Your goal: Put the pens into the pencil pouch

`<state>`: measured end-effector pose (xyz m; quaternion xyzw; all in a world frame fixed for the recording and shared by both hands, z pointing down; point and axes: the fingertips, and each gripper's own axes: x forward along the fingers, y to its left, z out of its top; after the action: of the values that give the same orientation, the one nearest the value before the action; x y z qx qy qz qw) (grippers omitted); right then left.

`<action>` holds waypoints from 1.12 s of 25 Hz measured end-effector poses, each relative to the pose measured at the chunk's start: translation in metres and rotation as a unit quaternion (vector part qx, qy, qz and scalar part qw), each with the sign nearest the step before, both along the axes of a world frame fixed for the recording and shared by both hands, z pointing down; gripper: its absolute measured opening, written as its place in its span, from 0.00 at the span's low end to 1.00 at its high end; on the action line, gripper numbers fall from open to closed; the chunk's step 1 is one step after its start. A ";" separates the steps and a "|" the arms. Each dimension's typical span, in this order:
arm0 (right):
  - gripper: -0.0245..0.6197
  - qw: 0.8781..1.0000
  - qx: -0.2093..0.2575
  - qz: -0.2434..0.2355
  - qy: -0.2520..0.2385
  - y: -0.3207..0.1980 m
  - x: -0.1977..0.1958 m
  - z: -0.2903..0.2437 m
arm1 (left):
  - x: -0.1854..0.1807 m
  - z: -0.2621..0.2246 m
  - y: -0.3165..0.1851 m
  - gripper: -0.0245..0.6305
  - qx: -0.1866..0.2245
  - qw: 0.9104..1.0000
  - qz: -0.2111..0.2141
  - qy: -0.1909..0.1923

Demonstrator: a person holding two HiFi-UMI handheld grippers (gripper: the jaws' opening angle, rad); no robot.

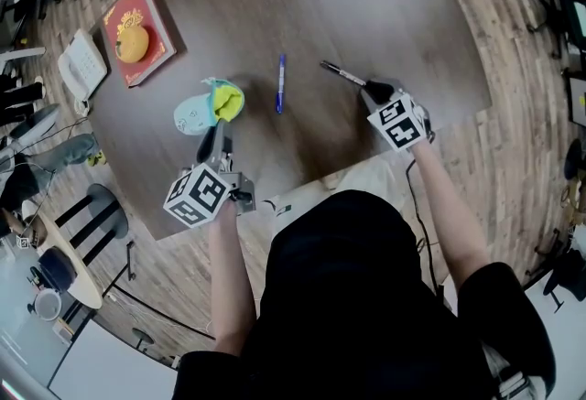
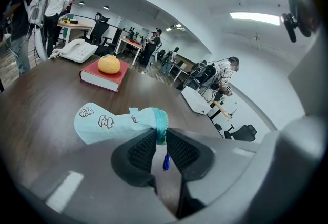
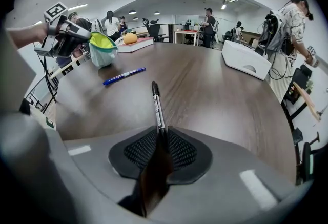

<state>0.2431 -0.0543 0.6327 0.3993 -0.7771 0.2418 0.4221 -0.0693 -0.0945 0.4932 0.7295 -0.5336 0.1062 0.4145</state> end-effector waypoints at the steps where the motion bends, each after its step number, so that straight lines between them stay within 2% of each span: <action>1: 0.15 1.000 -0.001 -0.001 -0.001 0.001 0.000 0.000 | 0.000 0.000 0.000 0.13 0.000 1.000 0.001 0.000; 6: 0.11 1.000 0.001 -0.004 0.001 0.003 -0.002 -0.001 | 0.001 0.000 0.002 0.13 0.000 1.000 0.004 -0.001; 16: 0.11 1.000 -0.004 0.011 -0.009 0.001 -0.002 -0.003 | 0.000 -0.002 0.000 0.13 0.003 1.000 0.005 0.003; 24: 0.11 0.999 0.004 0.026 -0.023 -0.006 -0.008 -0.029 | -0.005 -0.008 0.000 0.13 0.008 1.000 -0.002 0.017; 28: 0.11 0.999 0.020 0.017 -0.032 -0.010 -0.022 -0.051 | -0.009 -0.011 0.002 0.13 0.010 1.000 -0.004 0.019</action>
<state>0.2215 -0.0646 0.5819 0.4131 -0.7879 0.2461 0.3848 -0.0787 -0.0923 0.4825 0.7333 -0.5300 0.0851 0.4174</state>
